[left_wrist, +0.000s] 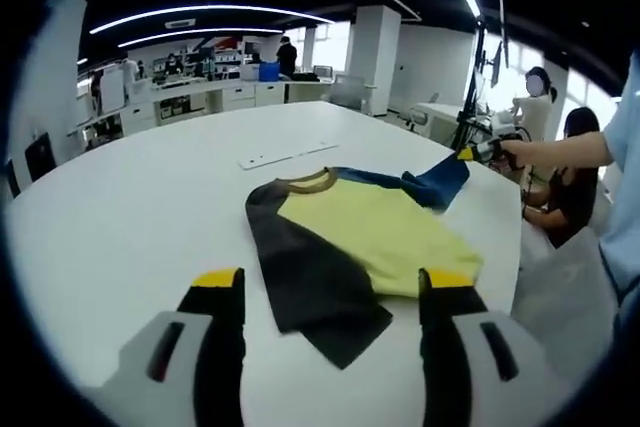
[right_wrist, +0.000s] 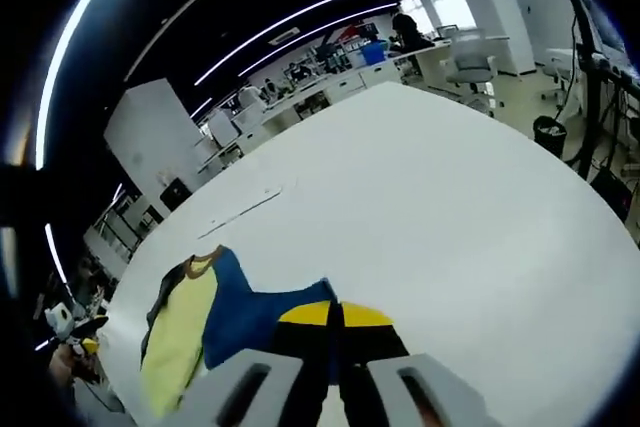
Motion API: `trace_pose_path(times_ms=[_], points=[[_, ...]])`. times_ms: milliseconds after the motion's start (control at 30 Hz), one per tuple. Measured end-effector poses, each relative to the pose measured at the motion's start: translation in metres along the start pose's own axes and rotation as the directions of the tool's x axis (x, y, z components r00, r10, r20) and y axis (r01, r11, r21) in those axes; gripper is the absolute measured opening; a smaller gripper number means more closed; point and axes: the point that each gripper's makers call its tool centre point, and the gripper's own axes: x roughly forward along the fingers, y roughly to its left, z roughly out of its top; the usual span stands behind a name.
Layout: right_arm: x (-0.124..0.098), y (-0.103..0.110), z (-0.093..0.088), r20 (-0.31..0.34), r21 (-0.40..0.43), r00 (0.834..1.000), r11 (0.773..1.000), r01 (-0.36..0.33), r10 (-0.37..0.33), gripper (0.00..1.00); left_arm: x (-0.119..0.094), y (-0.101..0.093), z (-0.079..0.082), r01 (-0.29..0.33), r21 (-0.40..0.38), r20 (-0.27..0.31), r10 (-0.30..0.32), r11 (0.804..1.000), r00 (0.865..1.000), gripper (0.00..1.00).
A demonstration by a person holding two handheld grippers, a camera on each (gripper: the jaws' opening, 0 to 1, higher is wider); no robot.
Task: Fold the garment on the visible template until the final outline fits inside the template.
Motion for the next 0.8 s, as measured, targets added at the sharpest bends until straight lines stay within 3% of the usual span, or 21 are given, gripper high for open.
trace_pose_path(times_ms=[367,467,800], points=[[0.003,-0.043,0.013,0.018,0.014,0.994,0.995,0.104,-0.104,0.0,0.007,0.006,-0.01,0.002,-0.036,-0.02,-0.003,0.999,1.0,0.68],[0.0,-0.046,0.01,0.015,0.016,0.992,0.992,0.127,-0.127,0.0,0.008,0.008,-0.014,-0.004,-0.035,-0.029,0.003,0.999,1.0,0.68],[-0.003,-0.099,0.006,-0.003,0.022,0.975,0.975,0.223,-0.223,0.0,0.004,0.013,-0.026,-0.027,-0.056,-0.044,0.025,0.998,0.999,0.67]])
